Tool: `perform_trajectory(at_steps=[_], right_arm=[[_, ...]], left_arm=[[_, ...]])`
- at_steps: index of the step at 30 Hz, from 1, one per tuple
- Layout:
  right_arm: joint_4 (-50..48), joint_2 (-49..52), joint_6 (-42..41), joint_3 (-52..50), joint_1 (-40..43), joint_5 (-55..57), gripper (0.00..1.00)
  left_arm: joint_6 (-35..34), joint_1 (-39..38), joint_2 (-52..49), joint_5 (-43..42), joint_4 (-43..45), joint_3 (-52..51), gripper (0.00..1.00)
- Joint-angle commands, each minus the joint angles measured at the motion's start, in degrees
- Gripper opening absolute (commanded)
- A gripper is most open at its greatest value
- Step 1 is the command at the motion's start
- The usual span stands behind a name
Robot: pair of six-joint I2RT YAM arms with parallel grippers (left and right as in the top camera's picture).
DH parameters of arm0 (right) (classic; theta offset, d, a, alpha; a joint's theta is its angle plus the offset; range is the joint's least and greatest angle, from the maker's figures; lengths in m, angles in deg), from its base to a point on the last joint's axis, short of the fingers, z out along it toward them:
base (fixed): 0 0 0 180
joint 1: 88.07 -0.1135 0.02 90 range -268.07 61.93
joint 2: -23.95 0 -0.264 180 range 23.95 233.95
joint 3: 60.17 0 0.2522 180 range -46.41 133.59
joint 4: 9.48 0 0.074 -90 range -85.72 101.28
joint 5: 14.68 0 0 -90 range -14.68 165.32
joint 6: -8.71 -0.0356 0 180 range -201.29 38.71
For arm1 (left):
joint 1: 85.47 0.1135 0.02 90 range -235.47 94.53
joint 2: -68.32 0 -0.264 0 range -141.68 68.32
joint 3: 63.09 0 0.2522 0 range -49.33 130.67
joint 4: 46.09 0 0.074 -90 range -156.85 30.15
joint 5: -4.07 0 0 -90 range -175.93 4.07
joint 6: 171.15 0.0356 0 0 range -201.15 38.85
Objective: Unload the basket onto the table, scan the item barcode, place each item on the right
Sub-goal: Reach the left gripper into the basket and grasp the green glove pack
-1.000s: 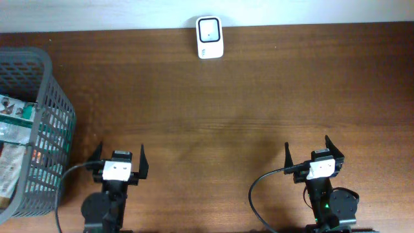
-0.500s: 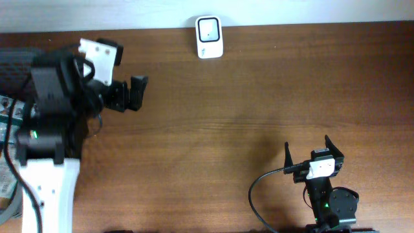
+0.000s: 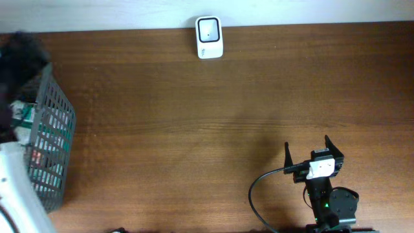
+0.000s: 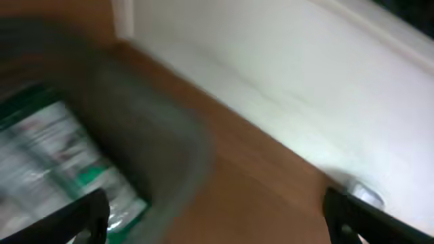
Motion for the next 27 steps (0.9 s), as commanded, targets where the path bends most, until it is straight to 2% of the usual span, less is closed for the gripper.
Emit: perform_trajectory(at_steps=[1, 3, 6, 10, 12, 15, 18, 19, 24, 27], right_arm=[[0.28, -0.33, -0.04, -0.28, -0.31, -1.16, 0.98], [0.26, -0.33, -0.04, -0.28, -0.31, -1.16, 0.98], [0.28, -0.33, -0.04, -0.28, -0.31, -1.16, 0.98], [0.26, -0.33, -0.04, -0.28, -0.31, -1.16, 0.98], [0.28, -0.33, -0.04, -0.28, -0.31, -1.16, 0.98], [0.28, -0.33, -0.04, -0.28, -0.31, -1.16, 0.98], [0.26, -0.33, -0.04, -0.28, -0.31, -1.16, 0.98], [0.28, -0.33, -0.04, -0.28, -0.31, -1.16, 0.98], [0.26, -0.33, -0.04, -0.28, -0.31, -1.16, 0.98], [0.28, -0.33, -0.04, -0.28, -0.31, -1.16, 0.98]], left_arm=[[-7.93, 12.35, -3.48, 5.46, -5.16, -0.68, 0.97], [-7.87, 18.36, -6.91, 5.44, -6.99, -3.52, 0.97], [-7.30, 23.67, -10.51, 5.18, -4.52, -12.02, 0.96], [-1.75, 24.94, -11.17, 0.92, 9.60, -26.23, 0.96], [-1.14, 25.53, -12.17, 0.92, 15.82, -31.56, 0.96], [-0.74, 26.75, -16.26, 0.90, 18.05, -32.98, 0.95], [5.42, 27.52, -21.84, 0.07, 22.21, -32.98, 0.90], [6.60, 27.43, -23.74, -3.48, 25.33, -32.98, 0.88], [6.58, 27.04, -24.11, -11.65, 32.52, -32.98, 0.87], [7.89, 25.55, -25.18, -11.56, 34.34, -32.98, 0.84]])
